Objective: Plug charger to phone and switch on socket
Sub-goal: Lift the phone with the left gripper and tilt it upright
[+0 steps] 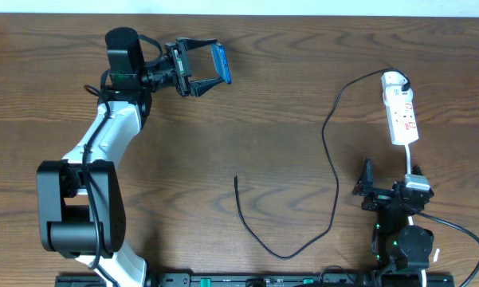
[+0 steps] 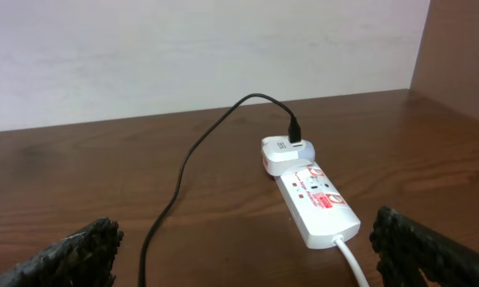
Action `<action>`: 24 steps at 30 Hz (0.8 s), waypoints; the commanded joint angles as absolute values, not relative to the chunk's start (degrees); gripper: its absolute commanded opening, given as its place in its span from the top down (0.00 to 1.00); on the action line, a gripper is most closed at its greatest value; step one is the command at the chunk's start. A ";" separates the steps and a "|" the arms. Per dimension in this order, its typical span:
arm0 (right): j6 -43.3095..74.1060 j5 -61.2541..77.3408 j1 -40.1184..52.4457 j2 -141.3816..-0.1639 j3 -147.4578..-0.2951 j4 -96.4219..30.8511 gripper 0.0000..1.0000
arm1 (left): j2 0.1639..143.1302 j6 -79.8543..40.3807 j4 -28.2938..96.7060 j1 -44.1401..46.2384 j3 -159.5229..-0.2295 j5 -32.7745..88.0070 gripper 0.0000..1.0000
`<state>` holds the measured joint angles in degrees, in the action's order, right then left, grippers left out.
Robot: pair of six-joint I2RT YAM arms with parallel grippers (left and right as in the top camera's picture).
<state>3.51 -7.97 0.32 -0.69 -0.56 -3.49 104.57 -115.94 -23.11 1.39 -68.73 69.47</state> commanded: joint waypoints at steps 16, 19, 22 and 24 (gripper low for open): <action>4.23 -8.45 0.84 -0.38 -0.32 -3.46 0.01 | 103.44 -119.50 -23.62 1.26 -69.34 74.41 0.93; 4.25 -8.45 0.84 -0.38 -0.32 -3.46 0.01 | 103.44 -119.48 -23.62 1.26 -69.34 74.46 0.93; 4.25 -8.45 0.84 -0.38 -0.32 -3.44 0.01 | 103.44 -119.48 -23.62 1.26 -69.34 74.59 0.93; 4.25 -8.45 0.84 -0.38 -0.32 -3.44 0.01 | 103.44 -119.48 -23.62 1.26 -69.34 74.59 0.93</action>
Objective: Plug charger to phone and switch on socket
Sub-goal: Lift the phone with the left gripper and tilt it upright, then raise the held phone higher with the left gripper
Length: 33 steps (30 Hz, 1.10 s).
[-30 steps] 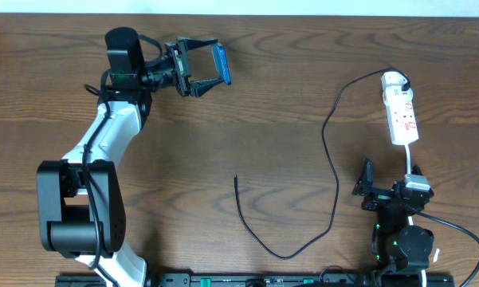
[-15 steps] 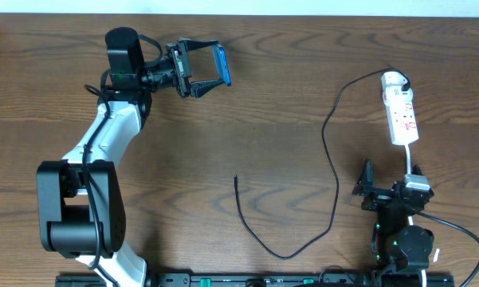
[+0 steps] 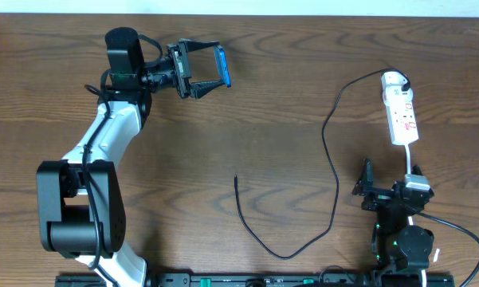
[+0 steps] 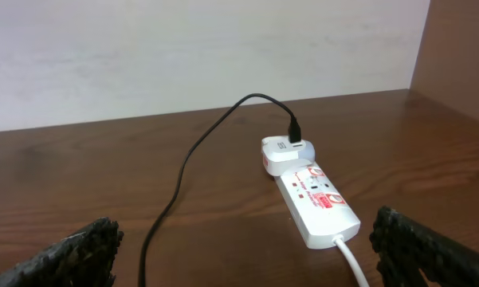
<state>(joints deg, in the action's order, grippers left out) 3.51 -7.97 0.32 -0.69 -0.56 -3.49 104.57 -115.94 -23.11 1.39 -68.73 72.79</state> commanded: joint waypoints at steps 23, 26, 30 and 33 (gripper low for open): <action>4.25 -8.43 0.84 -0.38 -0.32 -3.46 0.01 | 103.44 -115.77 -23.62 1.26 -69.34 74.54 0.93; 4.25 -8.43 0.84 -0.38 -0.32 -3.46 0.01 | 103.44 -114.69 -23.62 1.26 -69.34 73.91 0.93; 4.23 -8.43 0.84 -0.38 -0.32 -3.46 0.01 | 103.44 -108.51 -23.62 1.26 -69.34 70.67 0.93; 4.25 -8.45 0.84 -0.38 -0.32 -3.46 0.01 | 103.44 -100.44 -23.62 1.26 -69.34 65.63 0.93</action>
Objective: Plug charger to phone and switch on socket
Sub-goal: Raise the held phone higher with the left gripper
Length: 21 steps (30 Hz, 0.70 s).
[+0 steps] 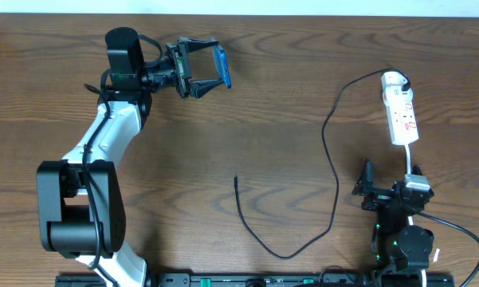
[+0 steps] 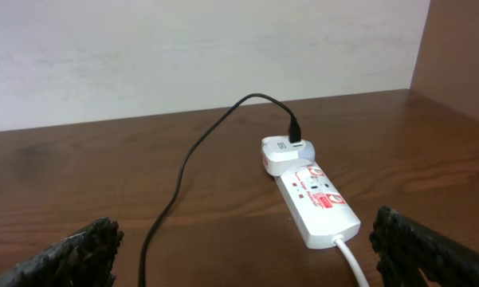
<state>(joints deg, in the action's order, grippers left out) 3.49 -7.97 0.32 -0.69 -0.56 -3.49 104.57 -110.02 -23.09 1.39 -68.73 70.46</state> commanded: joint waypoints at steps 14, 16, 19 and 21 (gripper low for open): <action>4.25 -8.43 0.84 -0.38 -0.32 -3.46 0.01 | 103.44 -75.68 -23.64 1.26 -69.34 50.89 0.93; 4.25 -8.43 0.84 -0.38 -0.32 -3.44 0.01 | 103.44 -76.23 -23.64 1.26 -69.34 48.47 0.93; 4.23 -8.45 0.84 -0.38 -0.32 -3.46 0.01 | 103.44 -77.41 -24.10 1.02 -69.34 46.57 0.93; 4.25 -8.45 0.84 -0.38 -0.32 -3.44 0.01 | 103.44 -77.67 -25.63 0.54 -69.34 46.17 0.93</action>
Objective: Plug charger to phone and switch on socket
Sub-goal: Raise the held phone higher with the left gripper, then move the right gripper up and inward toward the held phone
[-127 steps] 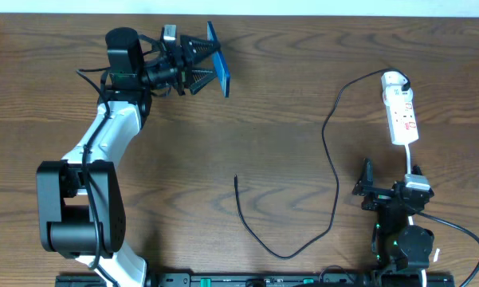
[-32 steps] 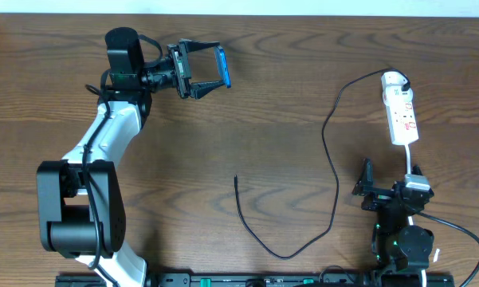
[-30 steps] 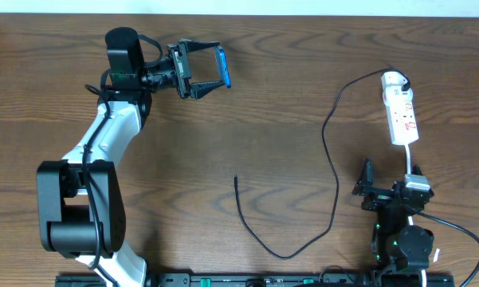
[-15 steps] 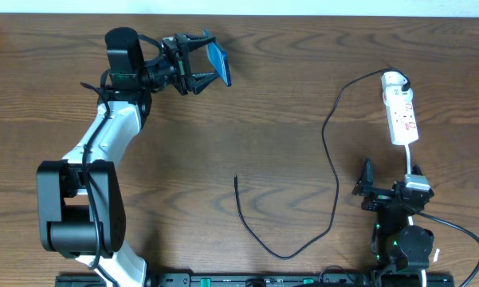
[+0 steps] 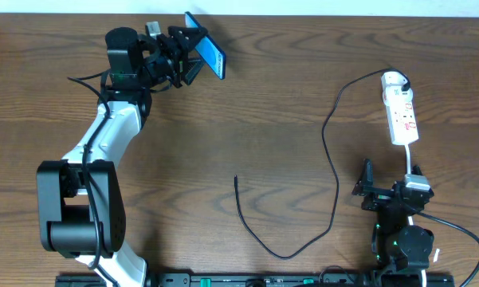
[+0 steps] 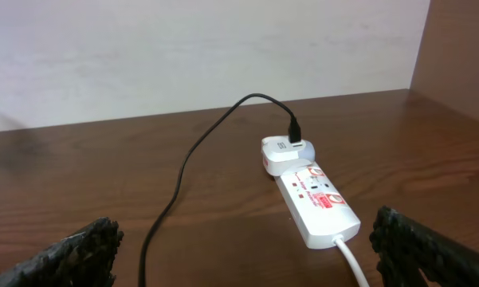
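Note:
At the far left of the table, my left gripper (image 5: 193, 57) is shut on a blue phone (image 5: 207, 56), which is held tilted above the wood. A white power strip (image 5: 402, 115) (image 6: 315, 201) lies at the far right with a white charger adapter (image 5: 393, 79) (image 6: 287, 153) plugged into its far end. The black cable (image 5: 332, 159) (image 6: 183, 171) runs from the adapter in a loop, and its free plug end (image 5: 236, 180) lies on the middle of the table. My right gripper (image 5: 390, 182) (image 6: 247, 267) stands open near the front right, short of the strip.
The strip's white mains lead (image 5: 410, 155) (image 6: 352, 259) runs back toward my right arm's base. A pale wall (image 6: 199, 56) stands behind the table's far edge, and a wooden side panel (image 6: 462, 48) is on the right.
My left gripper has turned and shifted toward the far edge with the phone, which now shows as a slanted blue bar. The right arm, strip and cable have not moved.
At each earlier moment my left gripper held the blue phone at the far left, shifting only slightly, while my right gripper stayed open before the power strip. Now the phone is turned and nearer the far edge; the cable end lies where it was.

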Action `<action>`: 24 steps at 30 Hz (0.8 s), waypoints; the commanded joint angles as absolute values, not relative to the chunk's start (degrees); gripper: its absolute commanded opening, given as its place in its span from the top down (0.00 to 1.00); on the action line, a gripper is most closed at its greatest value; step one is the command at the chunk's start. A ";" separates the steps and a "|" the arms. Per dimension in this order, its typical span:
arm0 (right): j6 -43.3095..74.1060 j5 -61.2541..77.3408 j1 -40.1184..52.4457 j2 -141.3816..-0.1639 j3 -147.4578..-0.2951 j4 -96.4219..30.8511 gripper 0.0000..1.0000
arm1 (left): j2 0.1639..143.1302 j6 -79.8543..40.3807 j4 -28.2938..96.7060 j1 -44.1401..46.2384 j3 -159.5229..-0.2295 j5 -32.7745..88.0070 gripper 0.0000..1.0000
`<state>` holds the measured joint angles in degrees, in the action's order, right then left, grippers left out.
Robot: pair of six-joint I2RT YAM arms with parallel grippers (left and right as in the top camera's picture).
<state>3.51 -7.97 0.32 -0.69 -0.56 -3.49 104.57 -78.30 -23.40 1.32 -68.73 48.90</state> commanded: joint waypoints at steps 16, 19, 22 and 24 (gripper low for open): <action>4.29 -7.33 0.84 -0.38 -0.32 -1.28 0.01 | 103.44 -87.57 -32.69 -0.95 -69.34 40.82 0.93; 5.50 -6.72 0.84 -0.38 -0.32 -0.60 0.01 | 103.44 -87.57 -32.73 -0.95 -69.34 40.25 0.93; 8.01 -6.39 0.84 -0.38 -0.32 -0.78 0.01 | 103.44 -87.53 -32.71 -0.89 -69.34 40.18 0.93; 8.36 -4.29 0.84 -0.38 -0.32 -0.58 0.01 | 103.44 -87.50 -32.69 -0.91 -69.34 40.18 0.93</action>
